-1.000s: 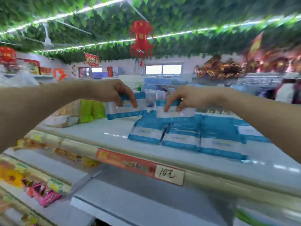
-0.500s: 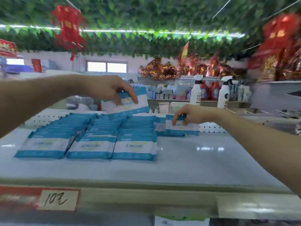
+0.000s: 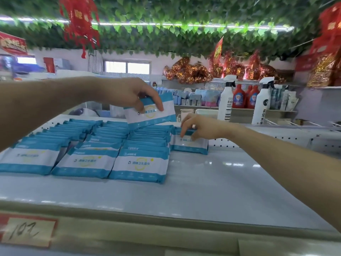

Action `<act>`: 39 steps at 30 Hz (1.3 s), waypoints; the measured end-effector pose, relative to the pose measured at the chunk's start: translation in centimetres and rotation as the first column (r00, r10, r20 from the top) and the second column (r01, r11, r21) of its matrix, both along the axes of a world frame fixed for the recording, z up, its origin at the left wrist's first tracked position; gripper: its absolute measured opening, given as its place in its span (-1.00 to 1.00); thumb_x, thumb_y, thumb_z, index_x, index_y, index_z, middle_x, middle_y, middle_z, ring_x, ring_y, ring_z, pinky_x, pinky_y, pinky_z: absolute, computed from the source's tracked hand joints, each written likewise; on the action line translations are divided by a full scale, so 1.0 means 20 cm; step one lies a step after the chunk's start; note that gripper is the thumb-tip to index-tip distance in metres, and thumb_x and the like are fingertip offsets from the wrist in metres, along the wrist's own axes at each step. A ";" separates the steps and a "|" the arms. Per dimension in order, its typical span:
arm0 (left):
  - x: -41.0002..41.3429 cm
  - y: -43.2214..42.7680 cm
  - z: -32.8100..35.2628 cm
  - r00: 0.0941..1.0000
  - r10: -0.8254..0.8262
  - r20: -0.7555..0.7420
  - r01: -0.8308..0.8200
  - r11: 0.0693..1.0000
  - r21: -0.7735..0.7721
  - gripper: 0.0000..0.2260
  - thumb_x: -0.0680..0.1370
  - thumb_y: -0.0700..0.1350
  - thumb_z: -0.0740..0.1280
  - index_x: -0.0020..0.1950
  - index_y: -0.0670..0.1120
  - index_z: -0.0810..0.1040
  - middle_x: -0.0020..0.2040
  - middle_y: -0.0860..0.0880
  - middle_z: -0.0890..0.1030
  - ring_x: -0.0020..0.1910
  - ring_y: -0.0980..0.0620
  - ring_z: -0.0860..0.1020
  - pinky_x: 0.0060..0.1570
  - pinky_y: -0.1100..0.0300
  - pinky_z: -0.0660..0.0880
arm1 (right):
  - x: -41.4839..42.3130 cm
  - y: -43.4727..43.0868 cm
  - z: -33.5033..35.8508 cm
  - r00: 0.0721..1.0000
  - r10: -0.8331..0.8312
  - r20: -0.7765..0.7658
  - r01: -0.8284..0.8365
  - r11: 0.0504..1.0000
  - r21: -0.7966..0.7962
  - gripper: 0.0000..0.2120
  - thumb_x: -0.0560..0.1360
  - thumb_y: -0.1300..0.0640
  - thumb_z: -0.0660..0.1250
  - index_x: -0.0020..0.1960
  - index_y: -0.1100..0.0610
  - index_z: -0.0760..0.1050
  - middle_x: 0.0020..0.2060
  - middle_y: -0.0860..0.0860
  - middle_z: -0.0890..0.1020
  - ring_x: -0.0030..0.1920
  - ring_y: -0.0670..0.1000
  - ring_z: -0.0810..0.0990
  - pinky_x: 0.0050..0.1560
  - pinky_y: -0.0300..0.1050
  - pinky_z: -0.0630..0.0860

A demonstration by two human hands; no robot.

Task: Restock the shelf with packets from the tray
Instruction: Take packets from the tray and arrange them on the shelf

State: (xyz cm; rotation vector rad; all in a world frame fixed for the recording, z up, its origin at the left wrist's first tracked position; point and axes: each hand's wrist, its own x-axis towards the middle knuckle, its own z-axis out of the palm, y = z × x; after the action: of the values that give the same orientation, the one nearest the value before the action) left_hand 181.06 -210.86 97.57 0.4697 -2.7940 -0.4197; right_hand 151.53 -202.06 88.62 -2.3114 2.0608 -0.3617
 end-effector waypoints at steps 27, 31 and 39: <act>-0.72 -0.08 -0.46 0.952 -0.191 0.238 0.237 0.955 -0.179 -0.64 0.58 -0.26 0.41 0.24 0.15 0.66 0.26 0.06 0.43 0.28 0.07 0.40 0.45 0.09 0.28 | -0.39 0.43 0.04 0.971 -0.240 0.000 0.239 0.963 -0.123 -0.72 0.59 0.25 0.37 0.00 -0.14 0.69 0.09 -0.14 0.55 0.06 -0.13 0.59 0.18 0.01 0.58; -0.56 -0.09 -0.44 0.968 -0.116 0.223 0.173 0.950 -0.260 -0.66 0.63 -0.22 0.34 0.25 0.19 0.65 0.43 0.04 0.35 0.38 0.05 0.28 0.46 0.08 0.17 | -0.20 0.34 0.10 0.980 -0.197 -0.018 0.193 0.971 -0.141 -0.74 0.60 0.25 0.37 0.05 -0.09 0.69 0.08 -0.12 0.55 0.06 -0.09 0.58 0.16 -0.03 0.58; 0.39 -0.24 -0.26 0.984 0.174 0.033 -0.164 0.967 -0.195 -0.76 0.66 -0.15 0.34 0.27 0.11 0.61 0.21 0.09 0.50 0.19 0.05 0.56 0.32 -0.01 0.48 | 0.54 -0.07 0.21 0.996 0.078 -0.049 -0.085 0.982 -0.170 -0.77 0.62 0.19 0.32 0.10 -0.10 0.66 -0.01 -0.22 0.58 -0.02 -0.18 0.55 0.03 -0.16 0.50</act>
State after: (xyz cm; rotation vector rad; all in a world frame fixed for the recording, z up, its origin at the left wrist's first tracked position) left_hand 188.92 -215.63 92.44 0.6747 -2.7755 -0.1021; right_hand 162.35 -203.52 92.89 -2.5130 2.0195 -0.5117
